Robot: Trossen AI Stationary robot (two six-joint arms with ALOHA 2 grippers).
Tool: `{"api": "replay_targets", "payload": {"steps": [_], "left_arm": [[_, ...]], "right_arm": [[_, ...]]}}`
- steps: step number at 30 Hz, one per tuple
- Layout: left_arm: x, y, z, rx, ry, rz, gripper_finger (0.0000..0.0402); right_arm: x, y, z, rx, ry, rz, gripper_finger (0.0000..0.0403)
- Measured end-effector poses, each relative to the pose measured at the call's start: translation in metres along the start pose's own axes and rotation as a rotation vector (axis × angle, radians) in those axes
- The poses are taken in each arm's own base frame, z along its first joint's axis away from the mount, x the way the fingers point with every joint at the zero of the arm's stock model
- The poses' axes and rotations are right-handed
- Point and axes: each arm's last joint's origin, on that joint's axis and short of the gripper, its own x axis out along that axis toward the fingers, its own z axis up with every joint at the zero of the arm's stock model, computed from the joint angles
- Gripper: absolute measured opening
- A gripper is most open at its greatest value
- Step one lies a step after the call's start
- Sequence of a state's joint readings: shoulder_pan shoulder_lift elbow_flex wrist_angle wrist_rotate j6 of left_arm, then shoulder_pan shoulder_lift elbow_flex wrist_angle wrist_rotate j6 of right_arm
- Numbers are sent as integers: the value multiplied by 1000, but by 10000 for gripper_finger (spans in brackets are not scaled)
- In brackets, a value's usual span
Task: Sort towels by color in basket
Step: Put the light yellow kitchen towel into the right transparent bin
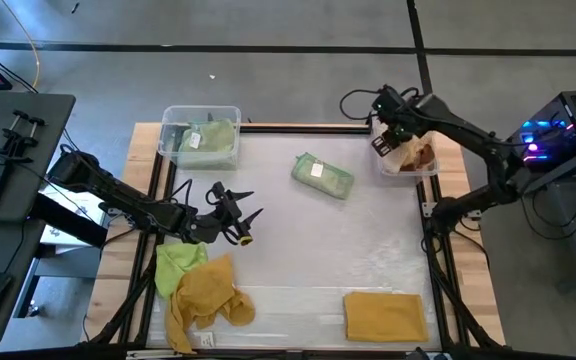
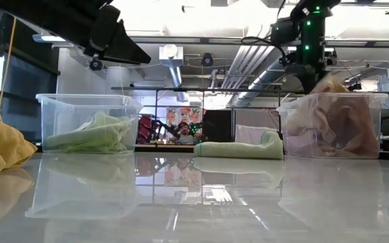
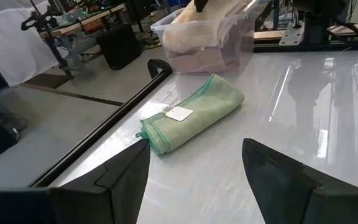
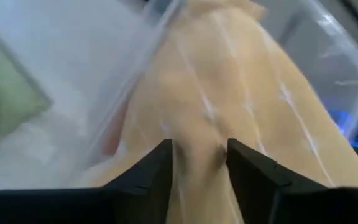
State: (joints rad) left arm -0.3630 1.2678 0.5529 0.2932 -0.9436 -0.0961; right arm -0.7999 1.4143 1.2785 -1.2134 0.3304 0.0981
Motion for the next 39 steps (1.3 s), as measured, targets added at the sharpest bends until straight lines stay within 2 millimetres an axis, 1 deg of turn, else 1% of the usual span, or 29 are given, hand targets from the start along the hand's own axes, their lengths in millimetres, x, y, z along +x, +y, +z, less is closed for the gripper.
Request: {"api": "replay_targets", "payload": {"steps": [2,4,7,10,12,15,18,22,24,26,33,37,39], "left_arm": [[0,0,0,-5,0,0,241],[0,0,0,-5,0,0,241],[0,0,0,-5,0,0,241],[0,0,0,-5,0,0,241],[0,0,0,-6,-1,0,241],[0,0,1,-11,-4,1,241],[1,1,2,-14,-11,5,241],[3,2,3,-13,-17,14,241],[4,3,4,-20,-21,17,241],[4,3,4,-20,-19,9,241],[5,4,4,-22,-17,-4,241],[5,4,4,-23,-17,-4,241],[5,4,4,-24,-18,-4,241]], "right_arm": [[-1,0,0,-17,-9,92,162],[-8,2,-1,-25,-51,160,171],[-24,2,-7,-25,-140,161,173],[-40,-5,-19,47,-199,53,169],[-45,-13,-28,138,-186,-48,164],[-46,-24,-38,252,-137,-167,153],[-42,-28,-37,290,-113,-234,140],[-29,-24,-29,298,-74,-316,121],[-18,-21,-28,272,-27,-362,114],[-3,-15,-26,237,22,-365,108],[50,4,-28,128,109,-282,96],[72,6,-31,114,150,-201,96],[77,4,-34,103,165,-190,96]]}}
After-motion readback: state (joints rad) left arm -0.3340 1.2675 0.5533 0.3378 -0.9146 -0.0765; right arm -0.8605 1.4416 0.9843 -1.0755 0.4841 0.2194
